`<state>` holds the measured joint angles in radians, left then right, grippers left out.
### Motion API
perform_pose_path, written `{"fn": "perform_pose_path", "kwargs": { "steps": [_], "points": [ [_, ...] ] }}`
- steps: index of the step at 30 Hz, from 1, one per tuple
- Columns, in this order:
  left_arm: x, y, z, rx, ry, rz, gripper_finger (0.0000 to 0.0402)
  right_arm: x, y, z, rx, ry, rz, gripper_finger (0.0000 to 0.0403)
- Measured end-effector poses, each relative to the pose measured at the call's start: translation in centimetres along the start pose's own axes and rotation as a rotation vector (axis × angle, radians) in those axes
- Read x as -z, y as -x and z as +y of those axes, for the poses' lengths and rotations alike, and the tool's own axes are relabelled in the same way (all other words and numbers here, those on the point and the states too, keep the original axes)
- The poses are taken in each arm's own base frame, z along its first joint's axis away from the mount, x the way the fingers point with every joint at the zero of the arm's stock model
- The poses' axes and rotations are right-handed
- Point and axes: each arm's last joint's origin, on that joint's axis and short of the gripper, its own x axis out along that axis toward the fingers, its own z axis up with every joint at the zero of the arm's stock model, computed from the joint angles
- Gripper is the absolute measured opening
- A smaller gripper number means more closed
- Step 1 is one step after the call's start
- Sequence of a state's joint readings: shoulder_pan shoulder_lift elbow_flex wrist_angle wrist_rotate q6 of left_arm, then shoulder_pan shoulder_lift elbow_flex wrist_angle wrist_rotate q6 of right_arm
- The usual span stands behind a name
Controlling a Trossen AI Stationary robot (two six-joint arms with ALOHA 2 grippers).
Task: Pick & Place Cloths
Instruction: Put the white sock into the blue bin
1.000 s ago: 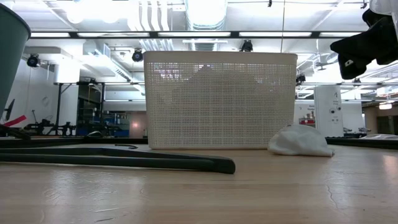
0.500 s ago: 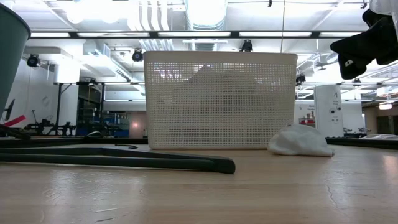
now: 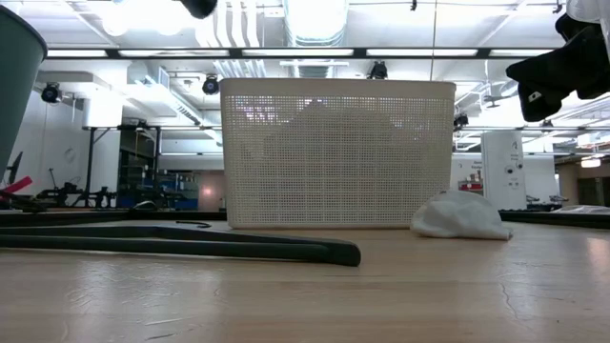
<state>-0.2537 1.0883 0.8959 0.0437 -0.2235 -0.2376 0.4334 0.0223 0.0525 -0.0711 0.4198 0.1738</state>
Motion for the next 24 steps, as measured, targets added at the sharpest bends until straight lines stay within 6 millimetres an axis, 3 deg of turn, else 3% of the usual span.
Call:
{"fn": "perform_pose_path", "kwargs": {
  "steps": [7,15,20,24],
  "points": [
    [0.7,-3.1,1.2,0.023,0.025,0.046,0.0255,0.0,0.0,0.0,0.0,-0.001,0.0,0.0008],
    [0.9,-6.7,4.8,-0.06,0.071,0.203,0.0255,0.0,0.0,0.0,0.0,0.0,0.0,0.0008],
    [1.9,-8.7,5.1,-0.046,0.048,0.245,0.0255,-0.1,0.0,0.0,-0.001,0.041,-0.013,0.0008],
    [2.0,-8.9,5.1,-0.029,0.022,0.259,0.0255,-0.7,0.0,0.1,-0.012,-0.063,-0.067,0.0008]
  ]
}}
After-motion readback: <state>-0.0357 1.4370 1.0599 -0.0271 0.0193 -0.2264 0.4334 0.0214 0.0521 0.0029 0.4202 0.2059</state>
